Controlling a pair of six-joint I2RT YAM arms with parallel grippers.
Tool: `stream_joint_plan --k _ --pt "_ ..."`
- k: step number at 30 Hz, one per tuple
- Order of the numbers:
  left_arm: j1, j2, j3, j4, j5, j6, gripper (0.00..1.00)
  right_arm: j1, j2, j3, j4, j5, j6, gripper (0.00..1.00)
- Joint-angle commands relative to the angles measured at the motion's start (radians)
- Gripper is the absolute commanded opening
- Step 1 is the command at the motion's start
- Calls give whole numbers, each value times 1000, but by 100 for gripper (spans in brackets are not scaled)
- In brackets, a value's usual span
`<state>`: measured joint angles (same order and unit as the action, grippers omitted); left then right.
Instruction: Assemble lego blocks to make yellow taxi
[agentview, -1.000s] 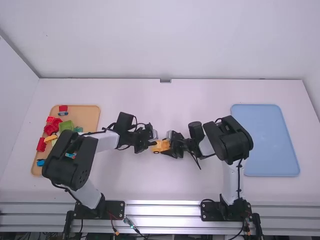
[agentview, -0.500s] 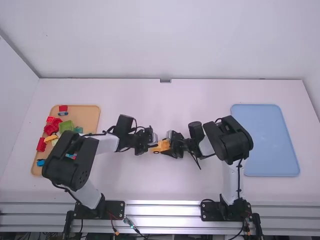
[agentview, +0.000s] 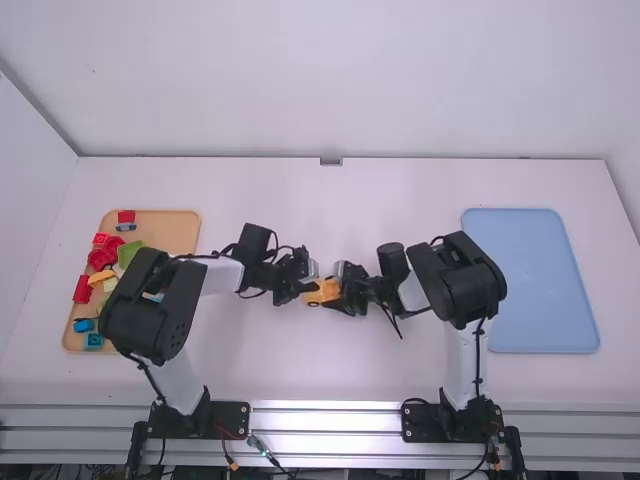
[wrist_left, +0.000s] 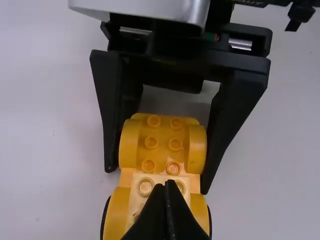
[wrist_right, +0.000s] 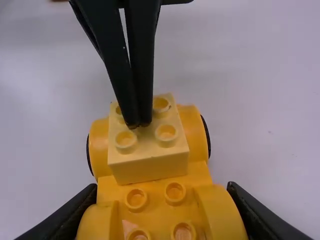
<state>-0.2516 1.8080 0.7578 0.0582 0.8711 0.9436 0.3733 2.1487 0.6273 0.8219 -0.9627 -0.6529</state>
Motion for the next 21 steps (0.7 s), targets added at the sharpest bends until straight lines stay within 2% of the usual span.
stream_joint_plan --k 1,7,8,9,10,11,13,16,18,20,21 --pt "2 -61 28 -27 -22 26 2 7 23 -5 -18 21 28 49" --pt "26 -177 72 -58 -51 -10 4 7 23 -5 -17 21 28 50" --pt "29 -200 76 -53 -92 -44 22 7 23 -5 -16 21 27 52" --pt "30 -206 76 -49 -109 -61 30 7 23 -5 -15 21 27 53" --pt "31 -214 76 -42 -132 -84 51 7 23 -5 -14 21 28 53" --pt "29 -225 76 -23 -175 -126 99 7 23 -5 -14 21 27 56" --pt "29 -237 73 14 -249 -198 99 7 23 -5 -15 21 24 58" --pt "29 -240 74 100 -377 -381 99 7 23 -5 -15 21 24 70" --pt "29 -240 73 121 -419 -438 99 7 23 -5 -15 21 25 74" --pt "31 -240 73 160 -522 -552 99 7 23 -5 -15 21 25 91" --pt "31 -240 73 163 -534 -565 99 7 23 -5 -15 21 25 95"
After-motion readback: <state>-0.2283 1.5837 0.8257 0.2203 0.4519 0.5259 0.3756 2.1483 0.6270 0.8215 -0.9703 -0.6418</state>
